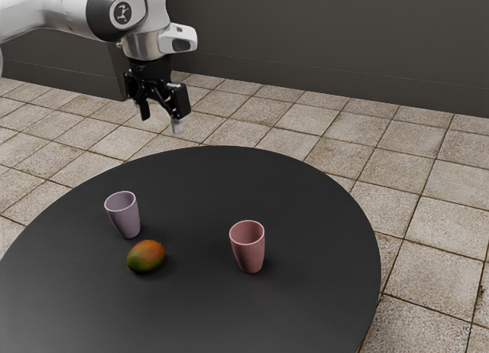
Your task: Place the left cup onto the right cup
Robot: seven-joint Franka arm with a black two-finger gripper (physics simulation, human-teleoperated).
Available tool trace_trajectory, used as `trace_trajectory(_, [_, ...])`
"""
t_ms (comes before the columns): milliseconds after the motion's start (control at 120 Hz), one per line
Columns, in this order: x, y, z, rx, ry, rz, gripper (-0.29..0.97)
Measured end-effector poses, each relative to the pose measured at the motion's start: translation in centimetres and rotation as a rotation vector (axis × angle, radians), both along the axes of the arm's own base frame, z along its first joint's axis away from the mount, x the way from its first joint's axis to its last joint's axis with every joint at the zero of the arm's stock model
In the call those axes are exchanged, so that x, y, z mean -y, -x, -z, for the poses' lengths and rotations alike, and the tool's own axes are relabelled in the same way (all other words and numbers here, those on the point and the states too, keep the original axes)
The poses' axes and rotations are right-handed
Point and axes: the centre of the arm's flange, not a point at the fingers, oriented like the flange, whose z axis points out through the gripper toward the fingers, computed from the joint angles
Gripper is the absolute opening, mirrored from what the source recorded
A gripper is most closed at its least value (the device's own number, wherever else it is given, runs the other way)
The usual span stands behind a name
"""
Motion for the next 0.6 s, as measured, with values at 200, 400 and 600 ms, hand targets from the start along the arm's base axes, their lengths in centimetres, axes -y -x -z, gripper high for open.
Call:
trace_trajectory(200, [-0.5, -0.3, 0.2, 0.009, -0.001, -0.011, 0.68])
trace_trajectory(400, [-3.3, -1.3, 2.6, -0.023, -0.005, -0.059, 0.68])
trace_trajectory(600, [-5.8, -2.2, 7.1, -0.077, -0.01, -0.098, 0.65])
